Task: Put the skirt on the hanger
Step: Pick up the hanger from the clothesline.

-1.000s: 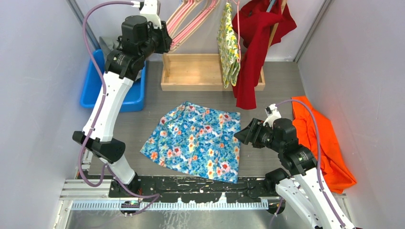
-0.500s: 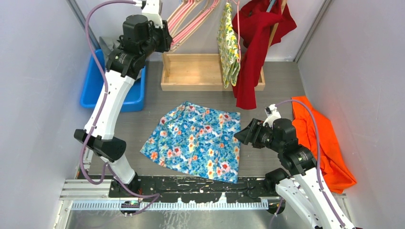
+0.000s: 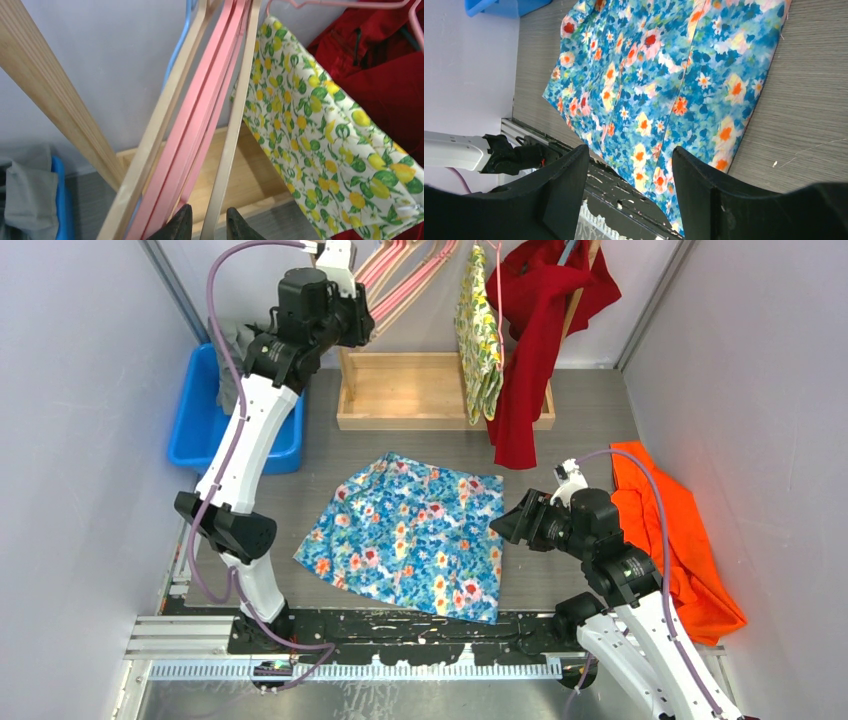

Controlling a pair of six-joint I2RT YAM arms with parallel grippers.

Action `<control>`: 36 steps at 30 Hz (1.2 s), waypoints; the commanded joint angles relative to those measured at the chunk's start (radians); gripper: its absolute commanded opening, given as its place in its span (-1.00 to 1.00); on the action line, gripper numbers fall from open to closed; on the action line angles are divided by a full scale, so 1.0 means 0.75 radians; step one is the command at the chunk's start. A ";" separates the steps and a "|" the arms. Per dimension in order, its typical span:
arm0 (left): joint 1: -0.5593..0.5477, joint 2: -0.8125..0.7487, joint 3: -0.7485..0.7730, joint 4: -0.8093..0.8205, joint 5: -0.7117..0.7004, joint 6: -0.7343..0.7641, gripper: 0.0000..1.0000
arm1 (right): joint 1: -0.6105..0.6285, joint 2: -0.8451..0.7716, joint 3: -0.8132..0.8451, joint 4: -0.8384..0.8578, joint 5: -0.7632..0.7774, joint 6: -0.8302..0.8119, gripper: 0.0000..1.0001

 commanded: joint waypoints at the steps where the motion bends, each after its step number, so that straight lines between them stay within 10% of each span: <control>1: 0.008 -0.006 0.116 0.084 0.014 -0.005 -0.36 | 0.000 -0.005 0.008 0.028 -0.017 -0.025 0.33; 20: 0.031 0.039 0.177 0.099 0.118 -0.074 -0.96 | 0.001 -0.028 0.024 0.002 -0.017 -0.027 0.34; 36: 0.031 -0.254 0.059 0.233 0.202 -0.120 -1.00 | 0.001 -0.015 0.066 -0.009 -0.019 -0.027 0.33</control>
